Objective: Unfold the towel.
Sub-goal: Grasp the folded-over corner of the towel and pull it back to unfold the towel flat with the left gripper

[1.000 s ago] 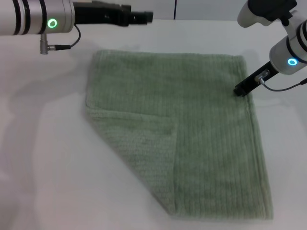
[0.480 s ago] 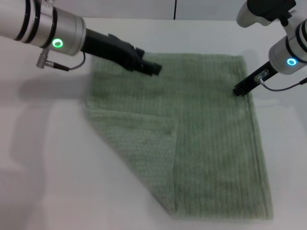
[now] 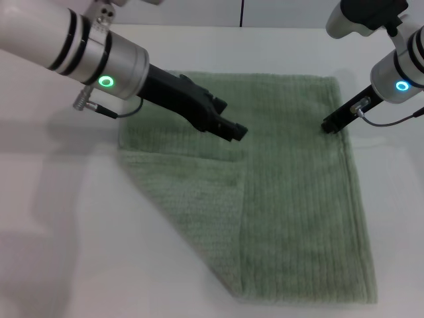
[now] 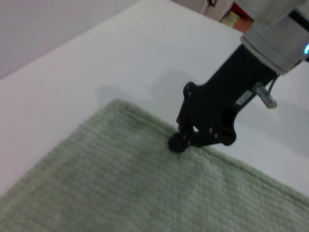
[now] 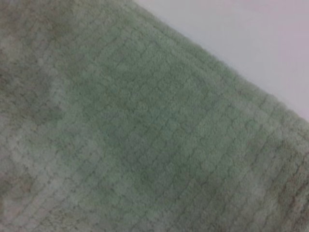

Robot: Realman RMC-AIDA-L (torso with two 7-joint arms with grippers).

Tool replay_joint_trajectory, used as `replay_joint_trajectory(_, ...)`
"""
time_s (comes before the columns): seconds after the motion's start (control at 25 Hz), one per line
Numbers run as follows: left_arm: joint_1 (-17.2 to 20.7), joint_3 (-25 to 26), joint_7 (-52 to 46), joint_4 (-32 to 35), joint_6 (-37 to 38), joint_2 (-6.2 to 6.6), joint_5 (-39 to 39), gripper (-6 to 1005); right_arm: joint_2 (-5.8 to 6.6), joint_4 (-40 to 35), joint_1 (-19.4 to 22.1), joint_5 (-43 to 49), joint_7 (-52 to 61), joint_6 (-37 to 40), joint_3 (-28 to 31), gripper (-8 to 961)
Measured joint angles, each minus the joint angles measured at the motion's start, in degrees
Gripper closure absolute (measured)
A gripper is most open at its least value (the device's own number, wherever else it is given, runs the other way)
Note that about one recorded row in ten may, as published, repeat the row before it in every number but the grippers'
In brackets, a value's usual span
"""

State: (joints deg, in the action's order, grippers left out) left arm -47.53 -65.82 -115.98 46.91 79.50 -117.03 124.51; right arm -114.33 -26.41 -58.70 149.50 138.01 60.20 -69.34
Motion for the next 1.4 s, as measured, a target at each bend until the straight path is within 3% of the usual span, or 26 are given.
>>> replay_joint_trajectory(0.12,-0.6,-0.5,-0.2,-0.3,0.0,-0.85,1.9,305,-0.01,0.0,0.0,0.0,0.0,0.0,0.0,954)
replay_joint_trajectory(0.44,-1.5,-2.9,-0.5,-2.8,-1.2,-1.33,2.3,310,-0.02,0.0,0.0,0.0,-0.1,-0.1,0.0,954)
replay_joint_trajectory(0.96,-3.0,-9.1,-0.8,-6.7,-6.1,-1.77,1.3,319,-0.19,0.0,-0.2,0.0,-0.2,-0.1,0.0,954)
replay_joint_trajectory(1.4,-3.4,-10.8,-1.0,-7.4,-7.9,-1.80,0.7,326,-0.20,0.3,-0.3,0.0,-0.2,-0.1,0.0,954)
